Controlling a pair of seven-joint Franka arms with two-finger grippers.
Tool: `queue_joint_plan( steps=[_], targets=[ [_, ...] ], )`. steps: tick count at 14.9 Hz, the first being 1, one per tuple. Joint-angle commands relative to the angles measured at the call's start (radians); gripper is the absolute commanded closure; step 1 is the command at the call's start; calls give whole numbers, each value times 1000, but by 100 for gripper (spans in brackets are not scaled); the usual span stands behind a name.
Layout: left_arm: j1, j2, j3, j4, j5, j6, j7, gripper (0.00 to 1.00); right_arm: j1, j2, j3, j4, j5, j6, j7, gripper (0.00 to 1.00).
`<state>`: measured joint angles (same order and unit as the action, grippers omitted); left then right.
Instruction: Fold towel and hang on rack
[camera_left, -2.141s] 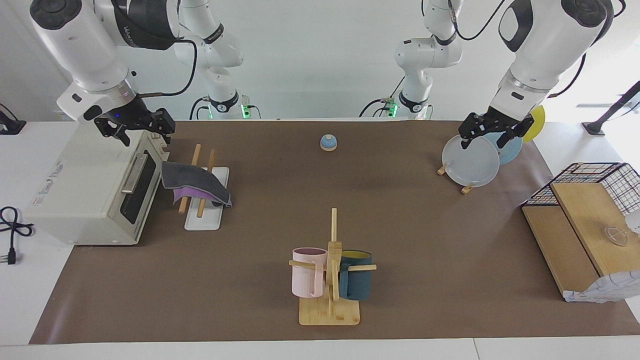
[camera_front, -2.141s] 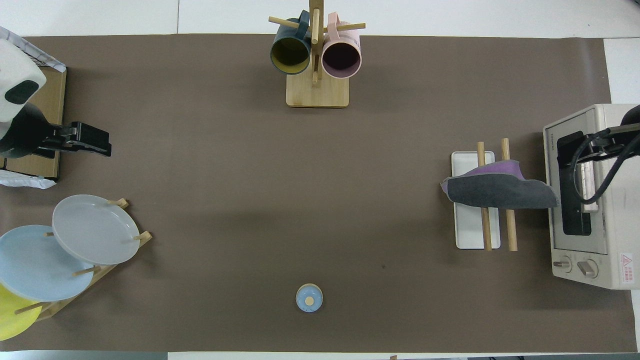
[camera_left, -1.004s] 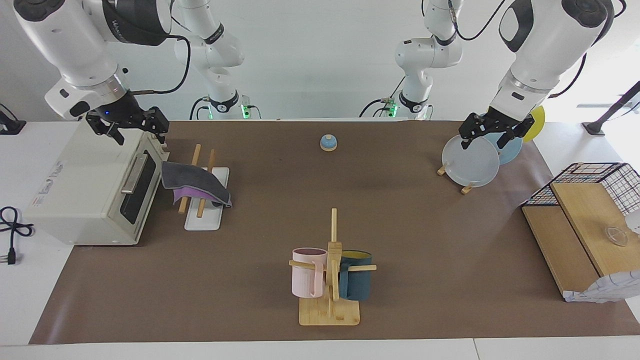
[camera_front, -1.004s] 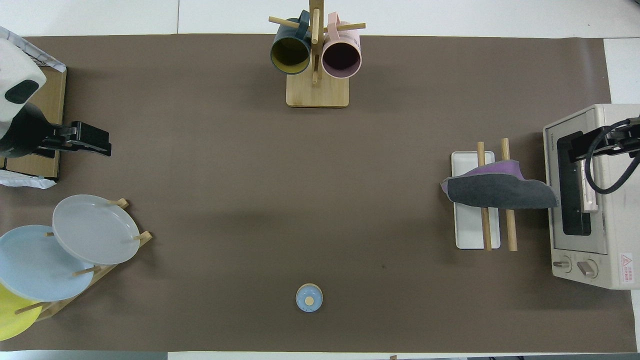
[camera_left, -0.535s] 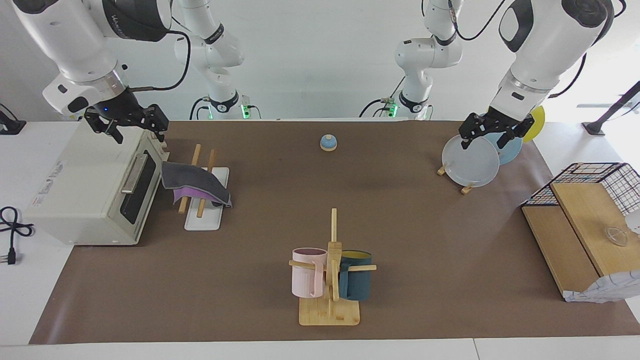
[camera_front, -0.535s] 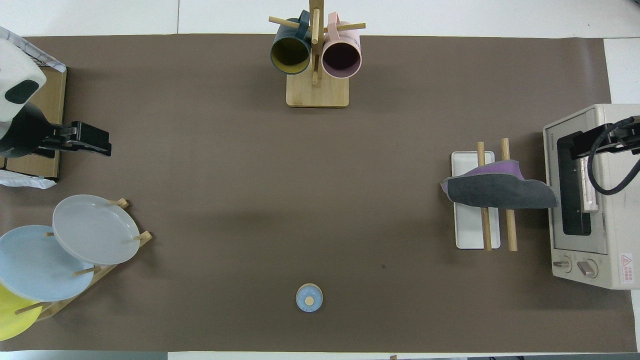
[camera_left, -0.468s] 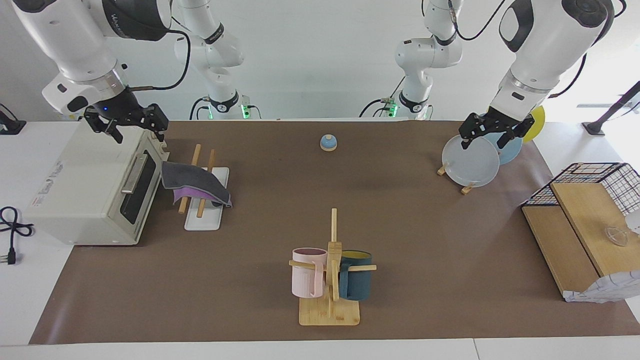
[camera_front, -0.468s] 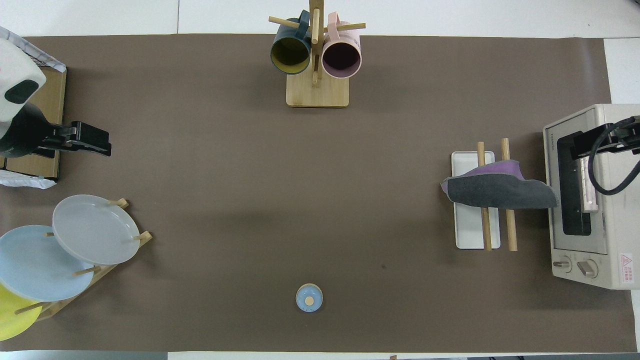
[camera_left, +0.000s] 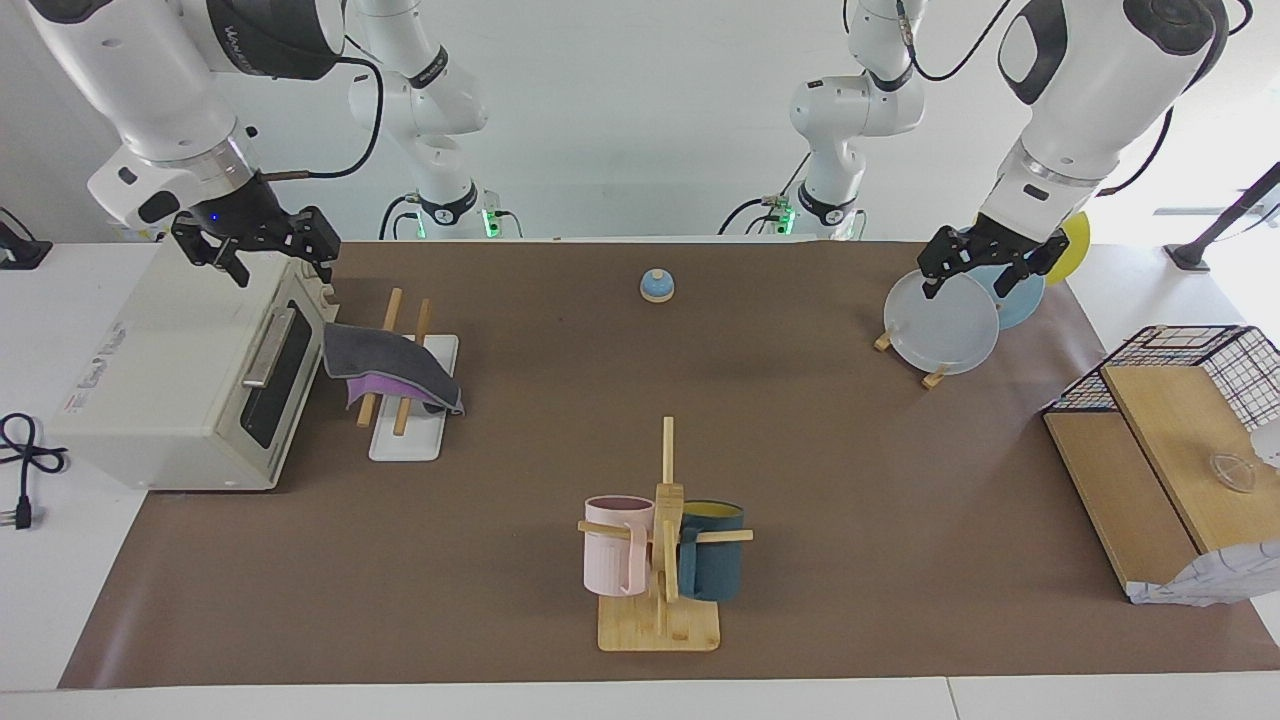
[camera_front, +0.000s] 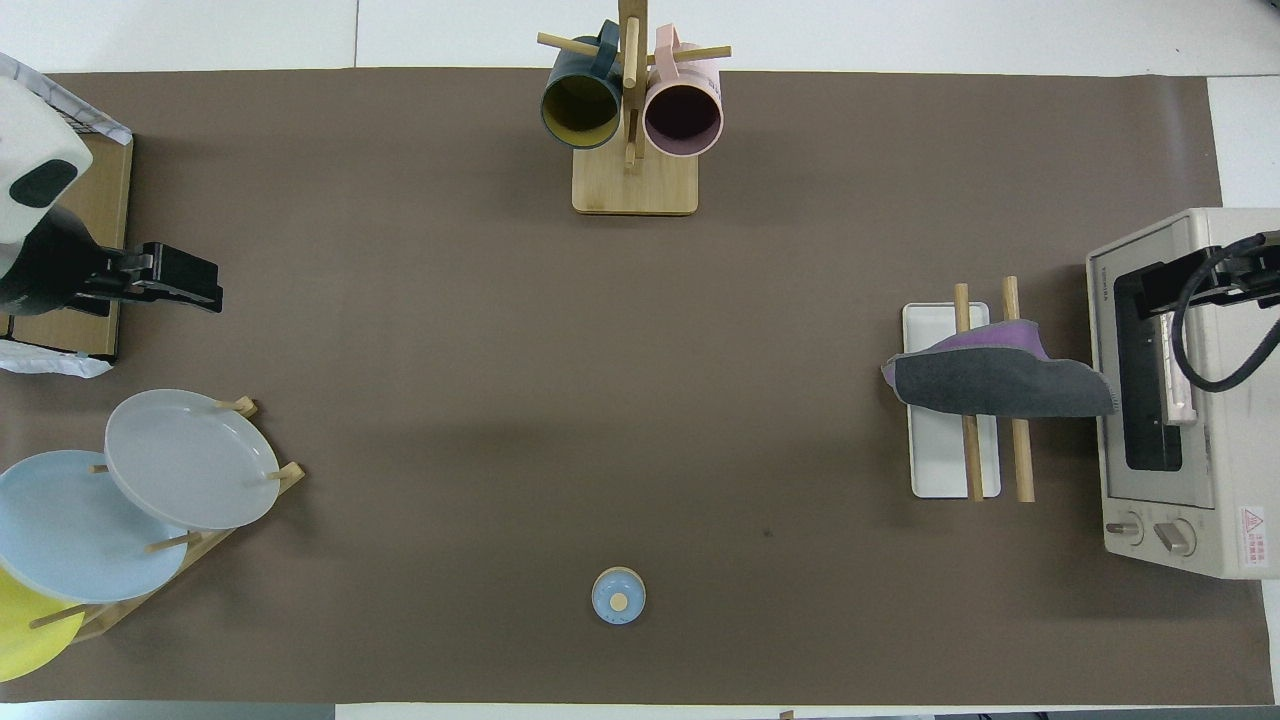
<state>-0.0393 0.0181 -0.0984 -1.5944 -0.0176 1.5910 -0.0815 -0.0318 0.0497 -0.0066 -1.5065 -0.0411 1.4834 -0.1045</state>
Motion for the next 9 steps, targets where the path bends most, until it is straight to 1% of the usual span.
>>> queue_joint_plan(
  steps=[1,5,9],
  targets=[
    [-4,-4,9,4,-4,-2,8,0,1,-5,7,11,21,-23,12,0],
    [-4,-4,9,4,-5,-3,8,0,0,-5,7,12,61,-46,25,0],
    [-4,-4,11,4,-4,-2,9,0,1,-5,8,12,53,-46,32,0]
  ],
)
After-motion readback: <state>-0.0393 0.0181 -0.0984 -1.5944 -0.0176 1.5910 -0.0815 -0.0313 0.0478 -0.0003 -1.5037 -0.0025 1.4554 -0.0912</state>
